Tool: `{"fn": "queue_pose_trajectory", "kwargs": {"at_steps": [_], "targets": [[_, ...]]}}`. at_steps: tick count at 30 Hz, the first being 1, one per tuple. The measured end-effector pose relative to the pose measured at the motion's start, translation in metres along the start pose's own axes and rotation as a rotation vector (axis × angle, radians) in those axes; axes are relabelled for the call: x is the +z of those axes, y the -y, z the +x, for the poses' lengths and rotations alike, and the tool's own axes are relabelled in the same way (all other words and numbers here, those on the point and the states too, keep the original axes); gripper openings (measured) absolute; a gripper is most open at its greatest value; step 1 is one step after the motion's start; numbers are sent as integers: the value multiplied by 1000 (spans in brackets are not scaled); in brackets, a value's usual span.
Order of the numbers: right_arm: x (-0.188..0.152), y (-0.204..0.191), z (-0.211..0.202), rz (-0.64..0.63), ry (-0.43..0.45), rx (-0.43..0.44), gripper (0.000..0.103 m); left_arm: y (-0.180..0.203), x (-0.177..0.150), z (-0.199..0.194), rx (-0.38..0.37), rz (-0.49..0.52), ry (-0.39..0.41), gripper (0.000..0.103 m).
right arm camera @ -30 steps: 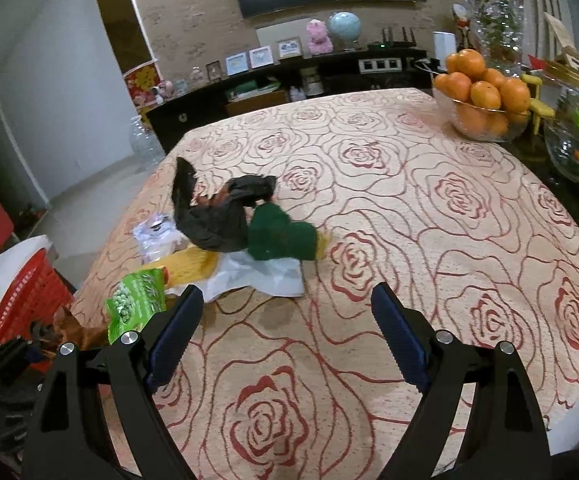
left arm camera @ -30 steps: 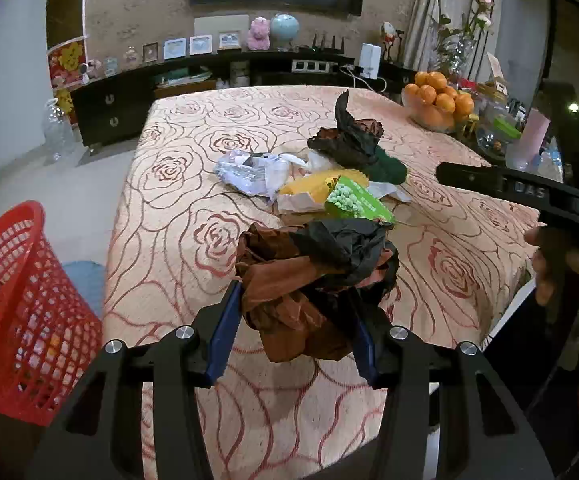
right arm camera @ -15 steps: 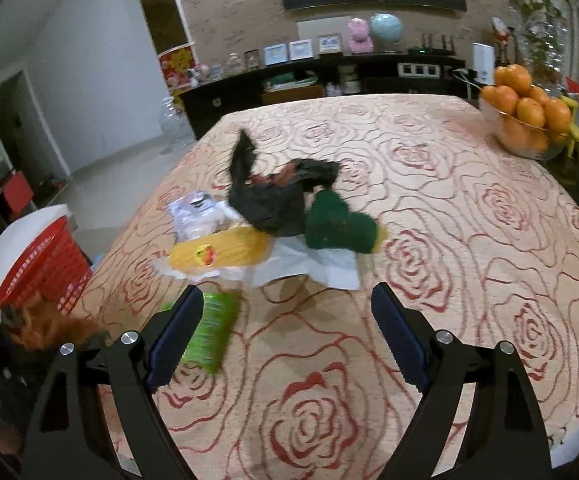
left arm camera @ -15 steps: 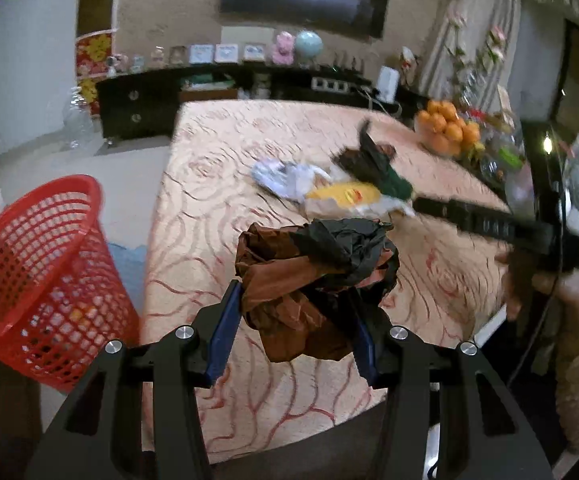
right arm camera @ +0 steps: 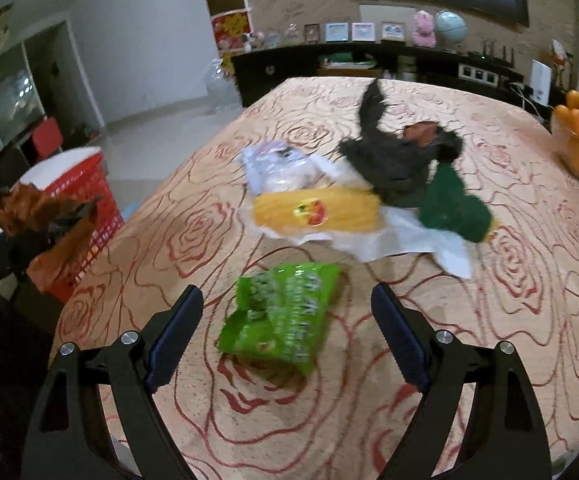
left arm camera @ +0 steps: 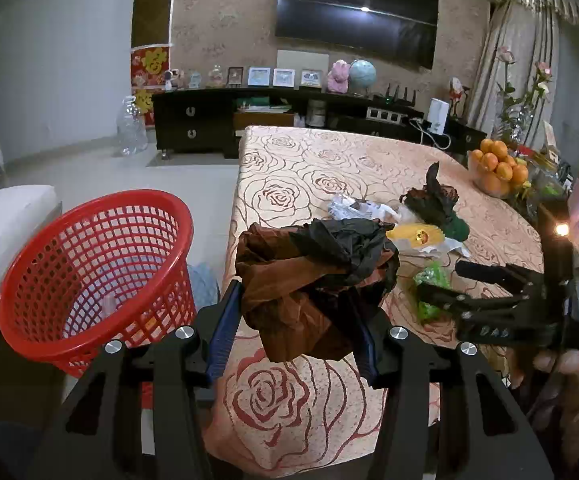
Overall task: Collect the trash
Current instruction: 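Grasp the green snack bag with the right tool while the left tool holds the brown bundle, then carry both items over the red wastebasket and open both tools to drop them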
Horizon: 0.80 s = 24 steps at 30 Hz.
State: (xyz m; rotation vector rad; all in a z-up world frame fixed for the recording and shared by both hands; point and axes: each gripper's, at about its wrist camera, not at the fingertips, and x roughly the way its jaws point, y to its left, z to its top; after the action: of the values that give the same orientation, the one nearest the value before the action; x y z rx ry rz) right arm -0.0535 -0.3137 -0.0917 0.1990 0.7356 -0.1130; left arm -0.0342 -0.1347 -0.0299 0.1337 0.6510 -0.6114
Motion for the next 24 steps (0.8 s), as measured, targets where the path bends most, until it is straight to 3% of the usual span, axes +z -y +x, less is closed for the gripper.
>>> {"fn": "queue_pose_trajectory", "kwargs": {"at_steps": [6,11,16,24], "targets": [[-7,-11,11,-44,-21,-61,80,-5,0,0,7,-13,3,48],[-6,-7,12,-38,-37,-64,60,-7,-1,-1,10,-18,5,48],[-7,-1,12,-29,-35,-69,48,-8,-1,-1,18,-18,5,48],[-6,-1,-1,-28,-9,-48,42,-9,0,-1,30,-23,11,48]]}}
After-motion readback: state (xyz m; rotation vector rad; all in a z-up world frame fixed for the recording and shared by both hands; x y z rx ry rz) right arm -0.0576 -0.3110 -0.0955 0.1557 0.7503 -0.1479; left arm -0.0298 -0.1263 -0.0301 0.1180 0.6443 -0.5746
